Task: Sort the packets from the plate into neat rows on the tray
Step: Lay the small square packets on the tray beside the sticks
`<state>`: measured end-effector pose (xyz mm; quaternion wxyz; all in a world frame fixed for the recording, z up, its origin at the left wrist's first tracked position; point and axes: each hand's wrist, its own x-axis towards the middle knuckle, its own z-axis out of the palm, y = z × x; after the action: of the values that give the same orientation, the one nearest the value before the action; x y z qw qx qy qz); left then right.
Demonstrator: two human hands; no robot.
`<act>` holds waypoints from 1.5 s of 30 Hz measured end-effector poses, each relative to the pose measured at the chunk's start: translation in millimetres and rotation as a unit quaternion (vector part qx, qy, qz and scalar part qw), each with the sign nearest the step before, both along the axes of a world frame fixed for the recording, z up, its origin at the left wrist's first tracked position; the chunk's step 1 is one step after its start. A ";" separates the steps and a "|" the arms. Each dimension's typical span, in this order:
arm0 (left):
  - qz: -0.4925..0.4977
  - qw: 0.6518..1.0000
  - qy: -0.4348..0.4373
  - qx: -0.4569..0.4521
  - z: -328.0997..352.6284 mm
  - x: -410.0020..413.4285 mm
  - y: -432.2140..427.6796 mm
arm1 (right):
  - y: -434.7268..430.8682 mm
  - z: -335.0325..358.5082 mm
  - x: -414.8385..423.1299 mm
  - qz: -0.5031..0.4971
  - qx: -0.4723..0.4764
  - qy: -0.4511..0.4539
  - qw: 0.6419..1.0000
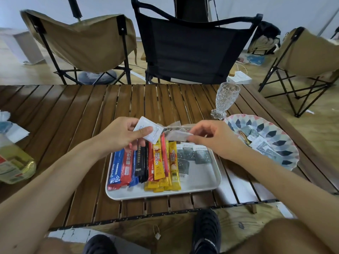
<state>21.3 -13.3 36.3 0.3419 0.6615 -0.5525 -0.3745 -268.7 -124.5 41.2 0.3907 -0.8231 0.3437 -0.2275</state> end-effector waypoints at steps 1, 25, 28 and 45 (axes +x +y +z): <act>0.000 1.000 -0.001 0.000 -1.0 1.4 -0.1 | -3.2 -0.6 -9.7 0.014 -0.006 0.023 1.000; -0.007 1.000 -0.028 0.009 1.1 0.5 2.1 | -13.5 -30.2 -21.3 0.026 0.043 0.199 0.979; -0.006 1.000 -0.029 0.008 1.7 1.2 2.0 | -13.5 -26.5 -23.3 0.017 0.031 0.202 0.979; -0.015 0.999 -0.034 0.005 -0.8 2.9 1.3 | 0.3 -38.9 0.2 -0.085 -0.006 0.192 0.978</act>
<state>24.2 -12.0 35.5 0.3144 0.6671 -0.5718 -0.3594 -268.4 -124.2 2.3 0.2918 -0.8215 0.4797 -0.0992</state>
